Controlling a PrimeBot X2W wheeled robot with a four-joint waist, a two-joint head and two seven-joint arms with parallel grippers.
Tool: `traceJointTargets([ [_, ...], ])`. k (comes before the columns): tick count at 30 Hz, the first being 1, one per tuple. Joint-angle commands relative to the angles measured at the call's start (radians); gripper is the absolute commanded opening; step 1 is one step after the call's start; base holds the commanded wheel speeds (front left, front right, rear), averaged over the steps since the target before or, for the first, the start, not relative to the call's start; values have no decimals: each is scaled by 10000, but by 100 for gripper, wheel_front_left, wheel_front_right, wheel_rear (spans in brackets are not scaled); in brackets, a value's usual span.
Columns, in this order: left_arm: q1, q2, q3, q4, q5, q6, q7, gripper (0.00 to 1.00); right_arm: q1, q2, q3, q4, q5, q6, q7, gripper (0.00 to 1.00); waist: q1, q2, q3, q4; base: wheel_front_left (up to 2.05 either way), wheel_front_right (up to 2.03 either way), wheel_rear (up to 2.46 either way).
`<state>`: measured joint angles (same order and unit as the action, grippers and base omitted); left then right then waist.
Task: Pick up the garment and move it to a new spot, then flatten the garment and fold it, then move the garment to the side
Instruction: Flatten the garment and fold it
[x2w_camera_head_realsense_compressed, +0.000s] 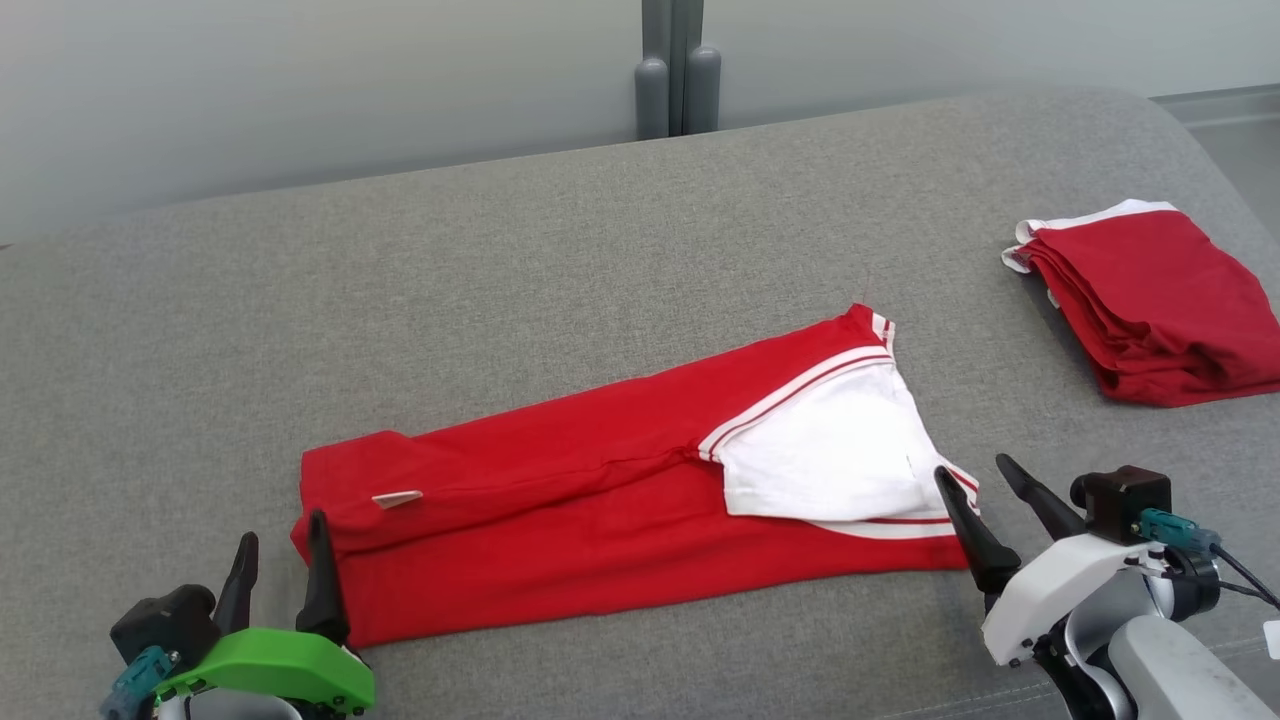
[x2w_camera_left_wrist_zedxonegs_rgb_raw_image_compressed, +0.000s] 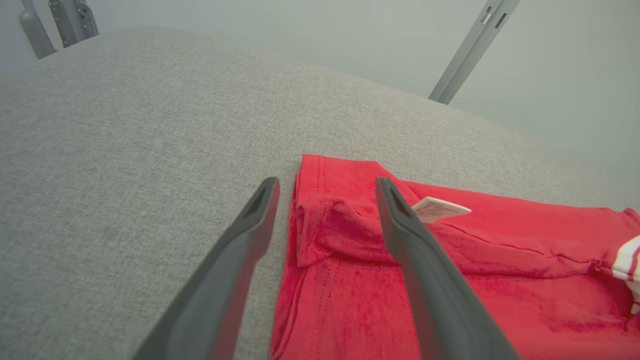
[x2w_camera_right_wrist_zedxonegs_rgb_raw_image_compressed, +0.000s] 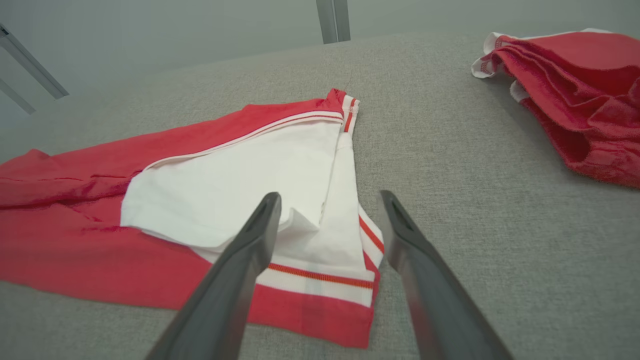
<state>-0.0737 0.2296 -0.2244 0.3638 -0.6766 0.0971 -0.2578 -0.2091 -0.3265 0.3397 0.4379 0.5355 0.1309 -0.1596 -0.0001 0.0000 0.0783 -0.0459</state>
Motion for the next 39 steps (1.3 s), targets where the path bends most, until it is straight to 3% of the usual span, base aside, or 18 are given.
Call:
traceJointTargets([
  [1,122,-40,68,-197,134,76,-65,100,143,-38,-139,-124,-148,-4,4,100,1,0,-90,6,0,0,0],
  [8,198,-75,152,-1095,381,287,-84,100,399,-13,-732,-693,-357,-4,236,100,1,0,-289,32,0,0,0],
  [15,95,-134,97,-1521,557,461,-67,100,39,188,-1382,-604,-654,-2,1153,100,1,0,-299,186,0,0,0],
  [28,-207,-409,71,-1522,733,395,-75,100,-1676,373,-1368,1530,-145,-2,3602,100,1,0,-46,1089,0,0,0],
  [39,-295,-651,221,-1443,934,238,-68,100,-2745,459,-1434,3512,198,-2,4486,100,1,0,93,1632,0,0,0],
])
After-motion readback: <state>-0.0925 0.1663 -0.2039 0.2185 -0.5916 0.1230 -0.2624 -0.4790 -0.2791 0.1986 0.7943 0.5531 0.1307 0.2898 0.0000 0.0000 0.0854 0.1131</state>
